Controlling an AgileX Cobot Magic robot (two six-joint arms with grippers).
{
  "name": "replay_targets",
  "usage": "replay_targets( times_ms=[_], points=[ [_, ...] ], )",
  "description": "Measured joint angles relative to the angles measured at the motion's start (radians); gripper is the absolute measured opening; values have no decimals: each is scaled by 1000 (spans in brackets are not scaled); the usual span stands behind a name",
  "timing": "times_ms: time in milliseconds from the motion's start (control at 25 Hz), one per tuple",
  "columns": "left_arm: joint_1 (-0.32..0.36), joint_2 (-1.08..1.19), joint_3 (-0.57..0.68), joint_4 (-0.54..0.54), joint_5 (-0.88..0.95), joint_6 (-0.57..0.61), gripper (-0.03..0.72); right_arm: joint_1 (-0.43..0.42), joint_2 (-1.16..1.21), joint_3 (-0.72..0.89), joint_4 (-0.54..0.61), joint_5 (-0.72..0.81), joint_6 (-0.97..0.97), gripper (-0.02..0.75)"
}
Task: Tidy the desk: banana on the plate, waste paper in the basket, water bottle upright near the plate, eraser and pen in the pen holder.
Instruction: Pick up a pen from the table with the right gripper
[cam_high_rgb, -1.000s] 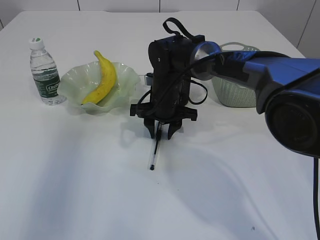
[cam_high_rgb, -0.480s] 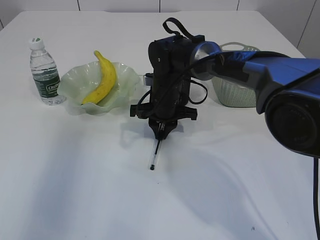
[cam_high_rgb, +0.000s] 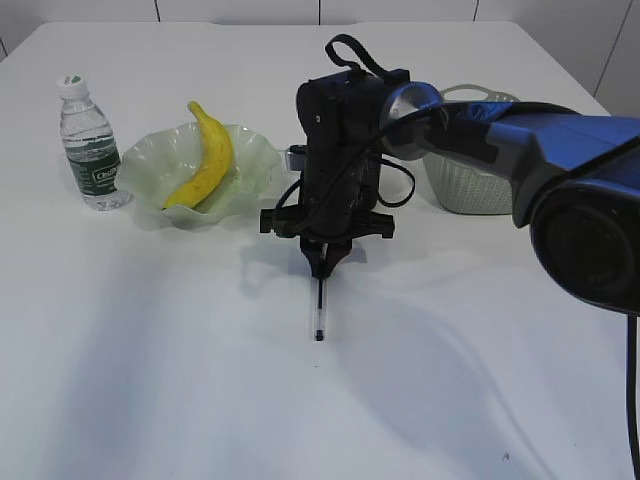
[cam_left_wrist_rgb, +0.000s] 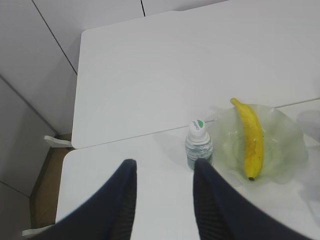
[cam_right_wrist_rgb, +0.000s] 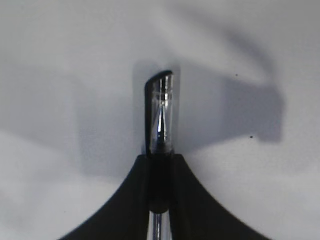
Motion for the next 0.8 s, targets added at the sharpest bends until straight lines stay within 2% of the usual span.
replay_targets(
  times_ms=[360,800],
  points=[
    [0,0,0,0,0,0,260,0,0,-11,-27,13,-63,56],
    [0,23,0,0,0,0,260,0,0,-170,-38,21,-102,56]
  ],
)
